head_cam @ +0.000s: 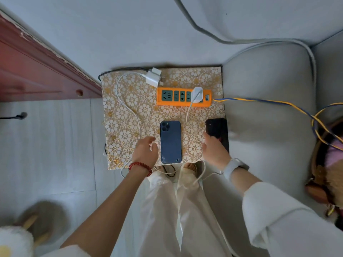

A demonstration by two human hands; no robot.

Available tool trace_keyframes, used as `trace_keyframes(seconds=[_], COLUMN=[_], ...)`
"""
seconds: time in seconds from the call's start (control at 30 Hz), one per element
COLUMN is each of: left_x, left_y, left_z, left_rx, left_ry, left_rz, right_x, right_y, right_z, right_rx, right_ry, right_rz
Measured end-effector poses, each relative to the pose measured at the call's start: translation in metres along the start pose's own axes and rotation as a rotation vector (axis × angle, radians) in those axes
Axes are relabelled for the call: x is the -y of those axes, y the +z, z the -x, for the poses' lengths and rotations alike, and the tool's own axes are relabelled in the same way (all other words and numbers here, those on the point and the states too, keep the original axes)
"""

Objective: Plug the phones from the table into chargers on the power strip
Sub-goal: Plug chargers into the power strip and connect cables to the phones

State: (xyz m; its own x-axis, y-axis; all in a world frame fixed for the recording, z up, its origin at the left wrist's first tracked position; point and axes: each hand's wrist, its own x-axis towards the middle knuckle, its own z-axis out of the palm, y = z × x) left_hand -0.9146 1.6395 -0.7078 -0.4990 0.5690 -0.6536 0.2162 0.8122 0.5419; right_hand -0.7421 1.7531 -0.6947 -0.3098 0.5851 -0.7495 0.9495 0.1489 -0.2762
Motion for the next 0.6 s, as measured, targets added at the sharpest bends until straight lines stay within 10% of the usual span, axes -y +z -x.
trace_keyframes(seconds=[0.27, 0.6], left_x=[-0.019, -0.032], left_y=[-0.048, -0.074], left_z=[-0.067, -0.164], left_rx=[-0.257, -0.317], left_ry=[0.072, -0.087], left_rz=[-0.213, 0.025], right_x=[0.052, 0.096], right_y=[-0.021, -0.049], right_z=[-0.003, -0.044], right_rx=[-0.621, -0.673], right_ry=[-0.315, -0.528], right_rz=[-0.22, 0.133])
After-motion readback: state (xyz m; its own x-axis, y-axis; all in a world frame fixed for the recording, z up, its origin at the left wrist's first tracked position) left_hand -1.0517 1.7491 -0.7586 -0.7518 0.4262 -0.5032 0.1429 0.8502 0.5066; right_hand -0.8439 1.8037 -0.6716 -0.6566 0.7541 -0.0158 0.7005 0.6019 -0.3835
